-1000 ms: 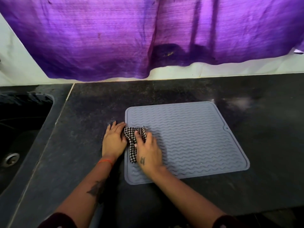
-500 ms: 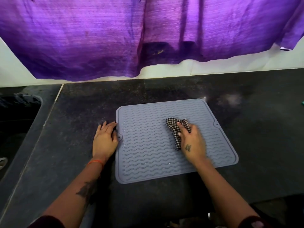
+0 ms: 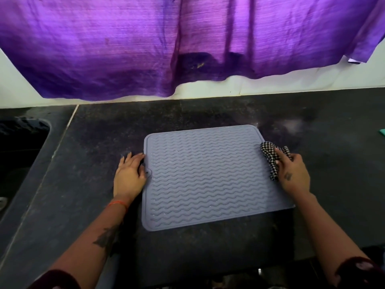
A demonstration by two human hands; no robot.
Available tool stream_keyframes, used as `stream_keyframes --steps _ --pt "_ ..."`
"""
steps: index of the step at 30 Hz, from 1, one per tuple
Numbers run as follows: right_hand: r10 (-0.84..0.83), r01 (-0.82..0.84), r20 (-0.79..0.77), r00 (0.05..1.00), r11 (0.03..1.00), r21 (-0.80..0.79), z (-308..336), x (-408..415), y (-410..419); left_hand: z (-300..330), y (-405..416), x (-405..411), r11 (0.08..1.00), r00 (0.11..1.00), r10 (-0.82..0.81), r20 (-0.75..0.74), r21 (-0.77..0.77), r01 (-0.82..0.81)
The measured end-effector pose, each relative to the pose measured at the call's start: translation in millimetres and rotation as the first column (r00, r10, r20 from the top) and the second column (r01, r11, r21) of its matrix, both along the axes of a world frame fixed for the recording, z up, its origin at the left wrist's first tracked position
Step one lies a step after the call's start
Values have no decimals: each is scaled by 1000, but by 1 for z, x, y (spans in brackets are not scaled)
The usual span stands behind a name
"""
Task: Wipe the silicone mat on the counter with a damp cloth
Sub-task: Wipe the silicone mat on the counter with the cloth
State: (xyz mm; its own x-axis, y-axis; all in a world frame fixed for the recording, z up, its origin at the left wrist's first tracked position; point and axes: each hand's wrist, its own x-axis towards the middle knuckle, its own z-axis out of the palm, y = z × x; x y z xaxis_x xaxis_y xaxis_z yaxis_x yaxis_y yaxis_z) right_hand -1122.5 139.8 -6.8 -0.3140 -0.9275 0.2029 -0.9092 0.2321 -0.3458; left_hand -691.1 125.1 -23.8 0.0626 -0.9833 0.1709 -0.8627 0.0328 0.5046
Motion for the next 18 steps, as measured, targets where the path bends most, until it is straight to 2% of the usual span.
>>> stream_keyframes --steps 3,5,8,10,12,14,15,18 --pt "-35 40 36 999 989 -139 13 30 5 1 1 0 1000 1000 -4 -7 5 4" --pt "8 24 138 990 973 -230 24 74 17 2 1 0 1000 1000 -6 -17 12 6" --pt "217 -146 305 927 960 -238 26 163 44 3 1 0 1000 1000 -7 -29 11 7" --pt "361 -293 347 866 927 -233 17 224 65 4 2 -1 1000 999 -15 -38 5 15" --pt "489 -451 316 813 872 -187 5 274 86 3 2 0 1000 999 -26 -47 14 27" --pt "565 -565 225 794 822 -68 -5 299 99 2 2 2 999 998 -33 -44 25 34" --pt "583 -587 151 798 809 -20 -6 302 100 2 1 3 999 999 -36 -39 26 37" --pt "584 -585 -29 811 811 -30 -9 292 94 -1 -1 4 999 999 -44 -32 17 44"
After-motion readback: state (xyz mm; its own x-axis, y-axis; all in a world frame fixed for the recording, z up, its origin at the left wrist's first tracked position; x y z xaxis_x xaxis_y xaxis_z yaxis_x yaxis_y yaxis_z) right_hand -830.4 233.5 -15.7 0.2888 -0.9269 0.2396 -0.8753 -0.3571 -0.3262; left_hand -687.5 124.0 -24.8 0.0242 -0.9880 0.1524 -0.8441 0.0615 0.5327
